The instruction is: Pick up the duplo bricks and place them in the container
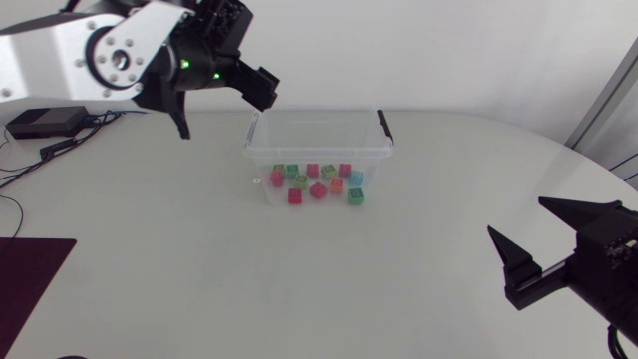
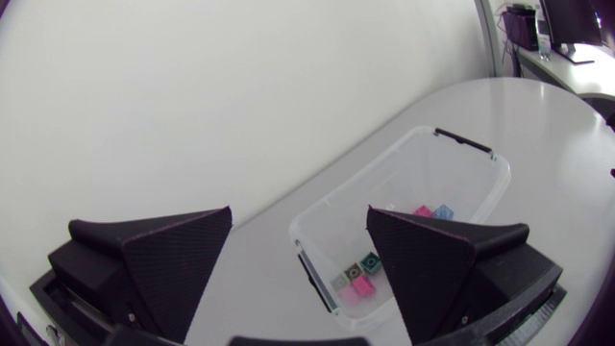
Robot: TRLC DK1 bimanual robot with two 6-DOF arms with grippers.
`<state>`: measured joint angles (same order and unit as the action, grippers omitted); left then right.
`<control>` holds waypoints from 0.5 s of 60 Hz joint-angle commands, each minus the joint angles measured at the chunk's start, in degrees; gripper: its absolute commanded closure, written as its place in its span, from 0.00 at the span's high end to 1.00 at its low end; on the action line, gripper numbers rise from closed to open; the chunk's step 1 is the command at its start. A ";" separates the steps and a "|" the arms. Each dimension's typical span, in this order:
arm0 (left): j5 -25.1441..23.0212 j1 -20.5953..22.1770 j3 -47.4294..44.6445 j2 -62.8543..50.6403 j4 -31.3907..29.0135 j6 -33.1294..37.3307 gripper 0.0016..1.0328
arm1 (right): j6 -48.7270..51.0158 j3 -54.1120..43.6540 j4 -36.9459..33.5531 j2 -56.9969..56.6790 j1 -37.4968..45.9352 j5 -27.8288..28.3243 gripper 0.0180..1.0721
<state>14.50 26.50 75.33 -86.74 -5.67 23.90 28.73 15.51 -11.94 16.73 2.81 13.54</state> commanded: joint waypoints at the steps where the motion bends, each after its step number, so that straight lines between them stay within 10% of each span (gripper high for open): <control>1: 0.88 -0.66 -6.95 7.02 2.42 -1.22 0.96 | -0.69 -1.97 0.78 -0.82 0.79 -1.06 0.95; 30: 2.20 -7.87 -29.98 40.51 3.30 -7.55 0.95 | -7.11 -8.48 4.65 -8.12 1.41 -1.24 0.95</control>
<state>16.47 19.62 48.47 -49.87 -1.89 18.96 23.05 9.21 -8.73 9.41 4.23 12.56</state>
